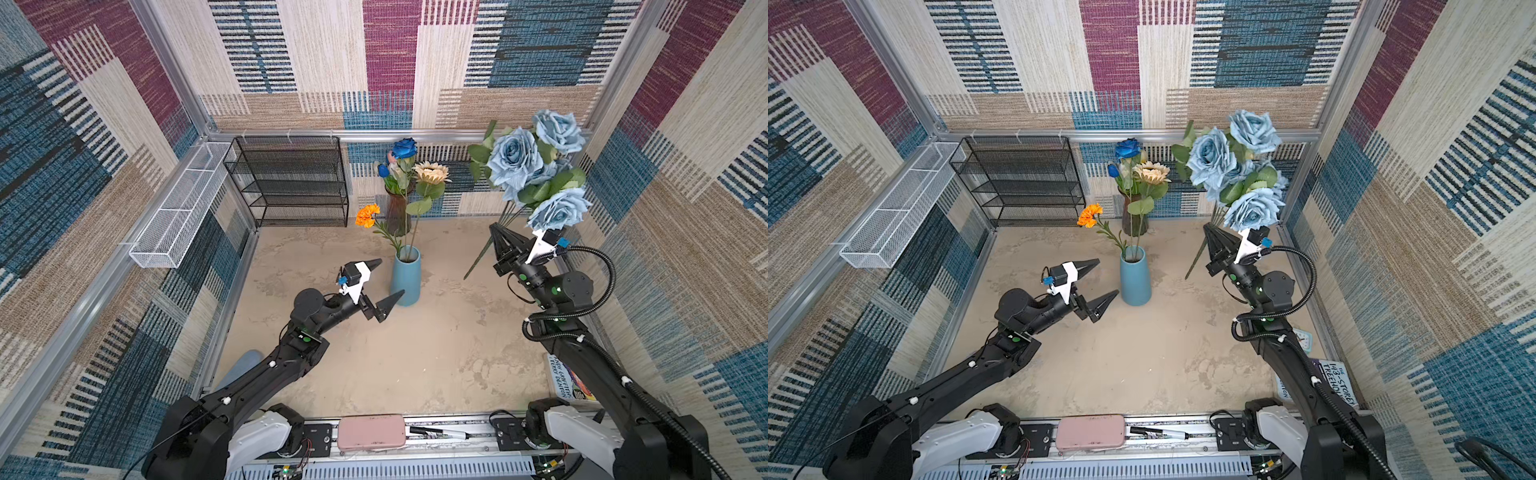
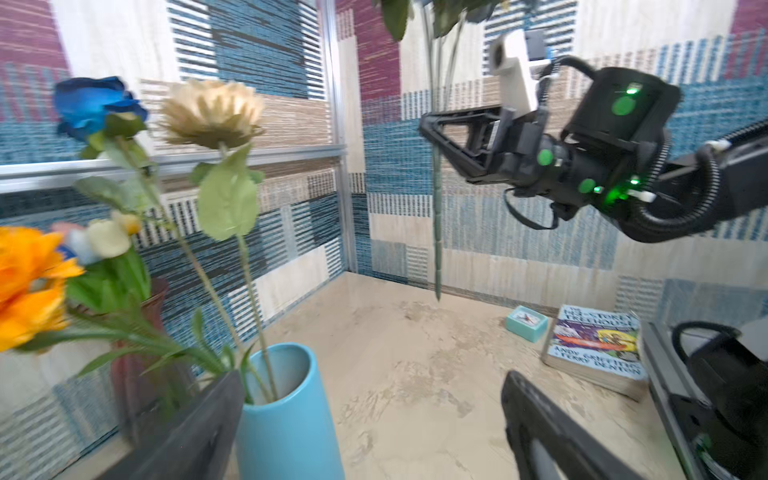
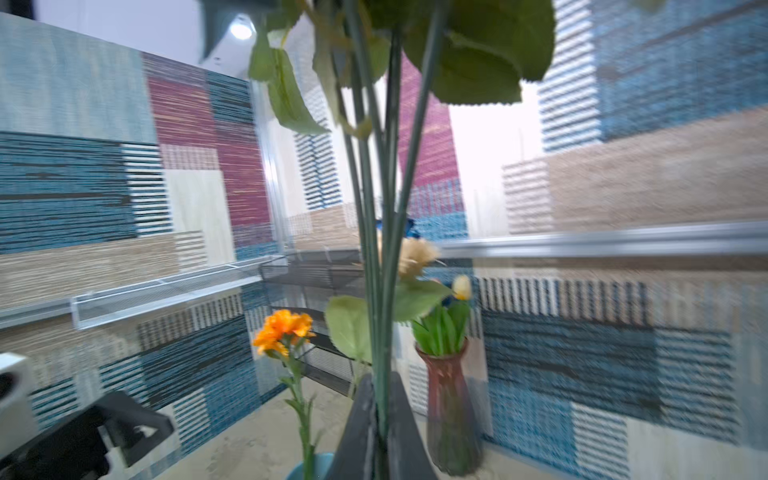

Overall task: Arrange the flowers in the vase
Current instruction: 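Lift the pale blue roses and carry them over the teal vase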

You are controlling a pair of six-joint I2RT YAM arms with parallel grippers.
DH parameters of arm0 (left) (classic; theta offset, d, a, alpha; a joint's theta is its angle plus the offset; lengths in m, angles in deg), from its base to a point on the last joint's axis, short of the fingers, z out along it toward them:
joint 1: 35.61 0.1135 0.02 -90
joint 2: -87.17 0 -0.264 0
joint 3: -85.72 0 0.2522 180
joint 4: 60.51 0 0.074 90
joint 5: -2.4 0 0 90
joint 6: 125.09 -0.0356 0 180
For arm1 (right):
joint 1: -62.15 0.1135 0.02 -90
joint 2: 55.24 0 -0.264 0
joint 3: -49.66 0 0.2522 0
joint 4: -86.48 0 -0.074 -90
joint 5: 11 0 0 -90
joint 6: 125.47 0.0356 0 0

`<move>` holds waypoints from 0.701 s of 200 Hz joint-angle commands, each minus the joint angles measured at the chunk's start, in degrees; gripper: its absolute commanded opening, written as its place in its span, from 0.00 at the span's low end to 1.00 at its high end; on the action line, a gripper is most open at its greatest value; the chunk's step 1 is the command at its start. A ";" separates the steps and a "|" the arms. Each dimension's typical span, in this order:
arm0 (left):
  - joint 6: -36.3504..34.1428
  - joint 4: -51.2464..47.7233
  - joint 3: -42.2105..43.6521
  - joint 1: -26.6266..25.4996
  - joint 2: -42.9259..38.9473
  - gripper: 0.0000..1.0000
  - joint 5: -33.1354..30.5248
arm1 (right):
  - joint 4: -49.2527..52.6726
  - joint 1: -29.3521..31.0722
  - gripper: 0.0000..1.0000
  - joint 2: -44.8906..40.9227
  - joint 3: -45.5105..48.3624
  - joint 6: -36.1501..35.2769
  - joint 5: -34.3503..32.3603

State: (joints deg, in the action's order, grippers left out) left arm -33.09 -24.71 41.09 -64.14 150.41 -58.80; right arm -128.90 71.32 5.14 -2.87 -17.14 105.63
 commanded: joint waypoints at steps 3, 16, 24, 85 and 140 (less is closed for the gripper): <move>5.04 4.32 1.61 2.53 -1.66 0.99 -2.14 | -8.41 4.53 0.00 2.95 -2.83 -2.78 3.78; 4.06 1.97 2.26 3.20 -2.48 0.99 -3.52 | -9.71 7.00 0.00 5.98 -5.25 -3.35 4.00; 3.20 0.17 2.47 3.40 -2.91 0.99 -4.23 | -10.77 8.34 0.00 8.03 -6.76 -3.61 4.02; 2.34 -2.02 4.84 3.57 -2.54 0.99 -5.36 | -14.55 15.01 0.00 22.84 -18.09 -5.91 0.87; 2.31 -2.44 4.83 3.57 -1.54 0.99 -4.85 | -13.47 16.91 0.00 31.48 -22.20 -9.99 -2.29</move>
State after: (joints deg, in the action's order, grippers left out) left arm -30.86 -27.44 45.96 -60.60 148.62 -63.66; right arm -140.86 88.00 34.86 -24.20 -25.08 105.31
